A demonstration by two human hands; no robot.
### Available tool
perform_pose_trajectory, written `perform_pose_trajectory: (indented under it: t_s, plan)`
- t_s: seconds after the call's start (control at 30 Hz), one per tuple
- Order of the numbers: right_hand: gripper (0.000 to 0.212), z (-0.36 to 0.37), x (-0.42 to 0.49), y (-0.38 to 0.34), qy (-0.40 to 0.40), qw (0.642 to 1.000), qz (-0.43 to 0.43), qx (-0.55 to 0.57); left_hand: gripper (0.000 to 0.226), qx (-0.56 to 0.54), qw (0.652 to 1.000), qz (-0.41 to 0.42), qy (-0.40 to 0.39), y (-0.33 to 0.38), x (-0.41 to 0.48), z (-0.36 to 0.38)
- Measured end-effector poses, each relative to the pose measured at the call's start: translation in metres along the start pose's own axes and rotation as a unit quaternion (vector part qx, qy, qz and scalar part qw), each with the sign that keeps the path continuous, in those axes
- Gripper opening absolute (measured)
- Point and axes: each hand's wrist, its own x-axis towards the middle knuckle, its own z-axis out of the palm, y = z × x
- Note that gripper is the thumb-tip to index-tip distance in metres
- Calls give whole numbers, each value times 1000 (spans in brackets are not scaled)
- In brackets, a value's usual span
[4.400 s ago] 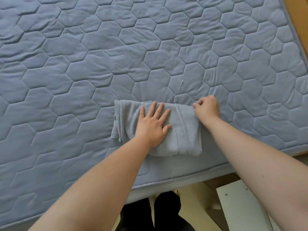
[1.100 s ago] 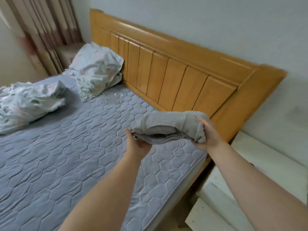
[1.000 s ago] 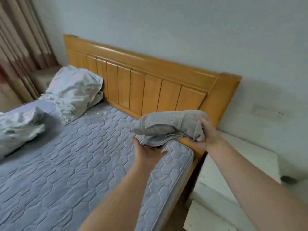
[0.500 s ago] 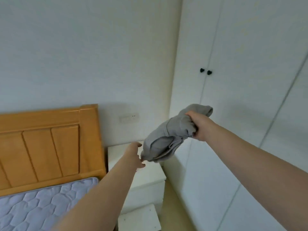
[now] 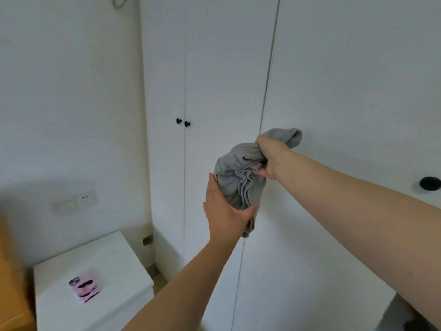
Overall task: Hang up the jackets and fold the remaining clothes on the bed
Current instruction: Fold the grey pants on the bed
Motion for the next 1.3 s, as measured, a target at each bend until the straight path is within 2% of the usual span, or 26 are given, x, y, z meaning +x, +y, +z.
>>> perform_pose_trajectory:
  t_s: [0.1, 0.17, 0.23, 0.27, 0.33, 0.43, 0.5, 0.53, 0.6, 0.67, 0.7, 0.73, 0.8, 0.83, 0.9, 0.97, 1.0, 1.03, 1.1, 1.17, 1.3]
  plan:
    - [16, -10, -8, -13, 30, 999, -21, 9, 127, 19, 1000, -6, 24, 14, 4, 18]
    - [17, -16, -16, -21, 44, 998, -36, 19, 118, -15, 999, -3, 43, 23, 14, 25]
    - [21, -28, -25, -28, 57, 996, -54, 36, 97, -57, 998, 5, 29, 33, 22, 26]
    - [21, -36, -29, -32, 65, 995, -61, 37, 76, -56, 998, 22, 9, 39, 26, 25]
    - [10, -58, -38, -37, 88, 994, -60, 17, 34, -11, 995, 81, -55, 52, 33, 16]
    - [13, -96, -58, -42, 120, 992, -38, -22, 29, 28, 968, 176, -175, 73, 47, 2]
    - [21, -120, -77, -45, 129, 988, -17, -89, 37, 45, 940, 183, -285, 92, 57, -6]
    - [30, -132, -85, -47, 138, 978, -8, -159, 42, 50, 923, 171, -340, 101, 60, -9]
    - [50, -155, -101, -54, 180, 930, -9, -321, 44, 62, 891, 138, -427, 121, 65, -12]
    - [63, -173, -116, -60, 223, 863, -90, -444, 41, 91, 860, 133, -485, 142, 63, -11]
    - [68, -178, -127, -61, 204, 831, -144, -496, 42, 116, 841, 145, -509, 151, 61, -9]
    - [73, -179, -140, -61, 143, 805, -175, -548, 41, 147, 817, 160, -534, 161, 56, -7]
    - [91, -174, -161, -52, 4, 768, -147, -624, 29, 203, 768, 203, -573, 179, 43, 0]
    - [102, -171, -167, -44, -38, 739, -116, -663, 20, 220, 751, 223, -581, 187, 36, 3]
    - [121, -172, -167, -27, -47, 670, -81, -737, 11, 230, 725, 250, -599, 201, 24, 7]
    - [126, -176, -163, -14, -16, 621, -79, -780, 12, 230, 702, 269, -618, 212, 13, 8]
    - [121, -179, -164, -11, -12, 626, -75, -776, 12, 234, 692, 276, -624, 217, 8, 7]
    - [110, -183, -166, -10, -12, 653, -64, -755, 15, 241, 683, 286, -628, 220, 5, 6]
    - [69, -188, -175, -11, -18, 693, -50, -719, 26, 255, 662, 303, -636, 224, 1, 5]
    - [39, -194, -180, -13, -9, 704, -62, -708, 34, 261, 649, 310, -644, 224, 1, 9]
    - [14, -215, -185, -16, 3, 766, -51, -641, 63, 231, 670, 298, -639, 224, -3, 20]
